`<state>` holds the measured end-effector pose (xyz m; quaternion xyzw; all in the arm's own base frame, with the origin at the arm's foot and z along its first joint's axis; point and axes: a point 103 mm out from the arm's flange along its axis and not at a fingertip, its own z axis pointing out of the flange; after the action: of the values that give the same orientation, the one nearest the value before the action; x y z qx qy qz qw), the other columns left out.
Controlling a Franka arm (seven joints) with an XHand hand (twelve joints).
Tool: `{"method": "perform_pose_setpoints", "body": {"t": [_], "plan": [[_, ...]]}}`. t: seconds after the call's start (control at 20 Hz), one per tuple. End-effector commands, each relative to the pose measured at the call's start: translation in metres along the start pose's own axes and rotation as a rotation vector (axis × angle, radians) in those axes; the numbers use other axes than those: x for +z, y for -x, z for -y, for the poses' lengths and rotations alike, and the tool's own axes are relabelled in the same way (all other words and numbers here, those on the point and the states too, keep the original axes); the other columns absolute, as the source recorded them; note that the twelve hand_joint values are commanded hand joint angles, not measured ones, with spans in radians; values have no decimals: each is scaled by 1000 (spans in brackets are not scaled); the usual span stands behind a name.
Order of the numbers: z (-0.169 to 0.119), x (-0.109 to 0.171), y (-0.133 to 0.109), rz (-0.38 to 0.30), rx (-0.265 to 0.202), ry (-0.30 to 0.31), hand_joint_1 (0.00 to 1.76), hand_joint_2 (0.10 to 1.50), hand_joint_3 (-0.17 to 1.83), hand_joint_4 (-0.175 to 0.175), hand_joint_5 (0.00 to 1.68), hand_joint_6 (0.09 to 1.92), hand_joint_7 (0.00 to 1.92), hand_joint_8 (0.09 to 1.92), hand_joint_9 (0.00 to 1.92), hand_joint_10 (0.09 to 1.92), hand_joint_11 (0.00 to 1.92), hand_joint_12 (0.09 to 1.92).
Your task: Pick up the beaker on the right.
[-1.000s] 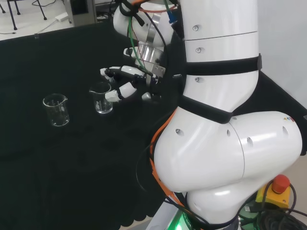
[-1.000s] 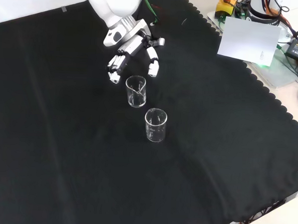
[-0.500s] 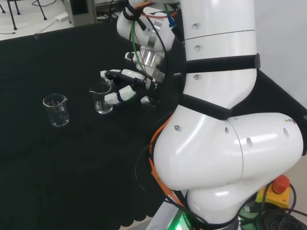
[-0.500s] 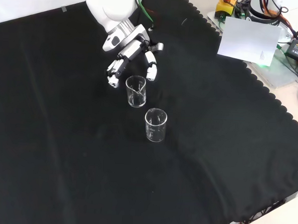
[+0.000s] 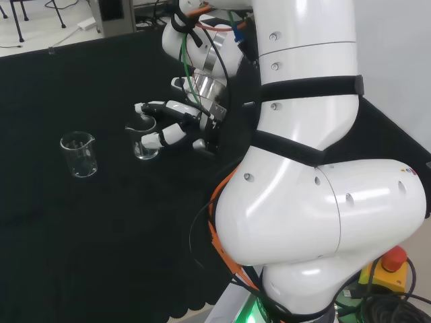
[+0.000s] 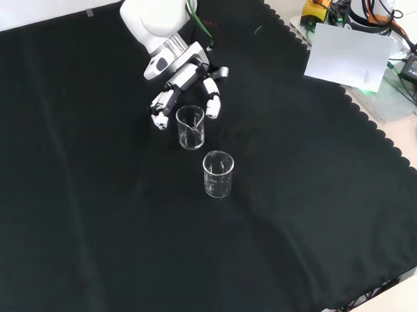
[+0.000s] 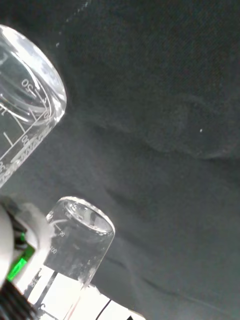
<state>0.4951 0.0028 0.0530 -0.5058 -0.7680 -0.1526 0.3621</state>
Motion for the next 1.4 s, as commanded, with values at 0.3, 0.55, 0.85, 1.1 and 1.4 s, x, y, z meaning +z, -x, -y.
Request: {"method": "perform_pose_setpoints", "body": {"t": [0.3, 0.55, 0.85, 1.1, 1.4], "plan": [[-3, 7, 0, -43, 3, 16, 885, 495, 621, -12, 330, 87, 271, 516, 324, 608, 0, 1108], [-6, 12, 0, -46, -3, 19, 887, 495, 628, -12, 351, 87, 286, 516, 336, 606, 0, 1118], [-10, 16, -2, -57, -15, 30, 906, 500, 635, -12, 367, 87, 298, 514, 347, 601, 0, 1137], [-12, 17, -4, -74, -20, 45, 917, 503, 636, -12, 375, 87, 307, 515, 351, 599, 0, 1140], [-13, 18, -4, -96, -23, 62, 925, 506, 638, -12, 397, 87, 315, 515, 359, 599, 0, 1147]]}}
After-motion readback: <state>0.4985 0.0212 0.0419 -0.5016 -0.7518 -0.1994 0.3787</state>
